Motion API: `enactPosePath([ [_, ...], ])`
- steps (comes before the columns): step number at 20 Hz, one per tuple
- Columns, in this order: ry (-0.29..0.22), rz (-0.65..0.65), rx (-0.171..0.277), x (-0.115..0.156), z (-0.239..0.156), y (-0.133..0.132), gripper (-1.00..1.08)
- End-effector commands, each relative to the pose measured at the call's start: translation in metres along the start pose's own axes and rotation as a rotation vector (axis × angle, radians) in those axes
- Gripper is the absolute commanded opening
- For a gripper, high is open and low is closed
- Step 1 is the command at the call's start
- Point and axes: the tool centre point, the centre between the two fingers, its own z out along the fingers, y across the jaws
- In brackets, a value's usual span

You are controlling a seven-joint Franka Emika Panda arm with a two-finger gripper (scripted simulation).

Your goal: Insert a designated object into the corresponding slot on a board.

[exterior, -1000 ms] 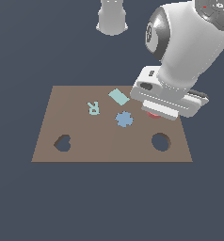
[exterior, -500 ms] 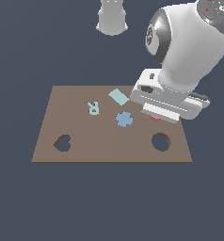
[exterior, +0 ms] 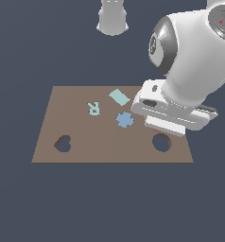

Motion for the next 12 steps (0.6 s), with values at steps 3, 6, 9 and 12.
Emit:
enactPosePath([
  [3, 0.000, -0.036, 0.000, 0.023, -0.003, -0.009, -1.00],
  [6, 0.000, -0.055, 0.000, 0.034, -0.004, -0.014, -1.00],
  [9, 0.000, -0.070, 0.000, 0.043, -0.004, -0.018, -1.00],
  [12, 0.000, -0.081, 0.000, 0.050, -0.005, -0.022, -1.00],
])
